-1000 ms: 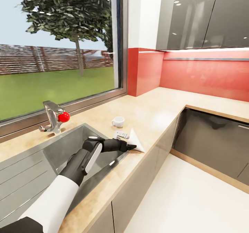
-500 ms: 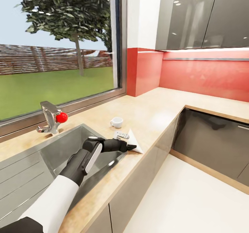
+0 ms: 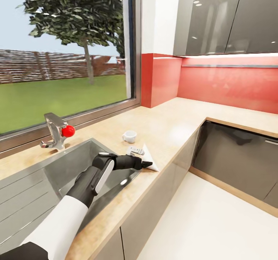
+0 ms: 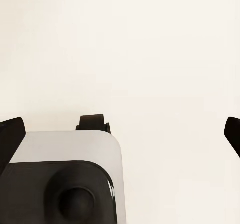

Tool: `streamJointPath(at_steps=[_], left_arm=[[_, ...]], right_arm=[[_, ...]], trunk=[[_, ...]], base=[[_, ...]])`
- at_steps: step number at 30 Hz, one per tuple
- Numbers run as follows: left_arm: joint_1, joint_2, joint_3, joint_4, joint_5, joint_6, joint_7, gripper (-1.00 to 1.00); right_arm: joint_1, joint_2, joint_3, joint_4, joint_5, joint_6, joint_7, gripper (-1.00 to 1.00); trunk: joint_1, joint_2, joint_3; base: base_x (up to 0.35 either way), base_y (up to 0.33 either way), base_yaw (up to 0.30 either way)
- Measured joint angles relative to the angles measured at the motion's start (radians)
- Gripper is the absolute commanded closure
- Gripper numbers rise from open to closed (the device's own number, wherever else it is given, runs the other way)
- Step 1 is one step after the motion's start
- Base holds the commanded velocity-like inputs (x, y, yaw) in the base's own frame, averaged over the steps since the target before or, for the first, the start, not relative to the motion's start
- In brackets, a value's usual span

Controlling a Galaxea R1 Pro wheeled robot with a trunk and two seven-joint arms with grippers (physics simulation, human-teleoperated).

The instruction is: Set up a coffee station on the kitchen countertop: keep the coffee maker on the countertop, move the bottle of coffee from the kitchen shelf to the counter next to the coffee maker, place a paper coffee filter on top of the coffee maker, put the saucer next to the coffee maker with the coffee cup on the saucer, and place the electric kettle next to the coffee maker.

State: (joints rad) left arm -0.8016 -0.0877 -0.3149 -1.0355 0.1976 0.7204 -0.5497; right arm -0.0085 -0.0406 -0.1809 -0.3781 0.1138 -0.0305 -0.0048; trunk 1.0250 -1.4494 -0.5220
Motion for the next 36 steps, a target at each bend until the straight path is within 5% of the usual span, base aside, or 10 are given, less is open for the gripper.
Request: streamJointPath(at_steps=[31, 32, 36], left_arm=[[-0.001, -0.006, 0.0, 0.048, 0.018, 0.001, -0.001, -1.0], [-0.002, -0.006, 0.0, 0.049, 0.019, 0.001, -0.001, 1.0], [-0.002, -0.004, 0.0, 0.067, 0.014, -0.002, 0.0, 1.0]], right_arm=[[0.0, 0.0, 0.0, 0.0, 0.0, 0.0, 0.0, -1.0], [0.0, 0.0, 0.0, 0.0, 0.0, 0.0, 0.0, -1.0], [0.0, 0.0, 0.0, 0.0, 0.0, 0.0, 0.0, -1.0]], trunk=[[0.0, 0.0, 0.0], [0.0, 0.0, 0.0], [0.0, 0.0, 0.0]], base=[[0.0, -0.003, 0.0], [0.0, 0.0, 0.0], [0.0, 0.0, 0.0]])
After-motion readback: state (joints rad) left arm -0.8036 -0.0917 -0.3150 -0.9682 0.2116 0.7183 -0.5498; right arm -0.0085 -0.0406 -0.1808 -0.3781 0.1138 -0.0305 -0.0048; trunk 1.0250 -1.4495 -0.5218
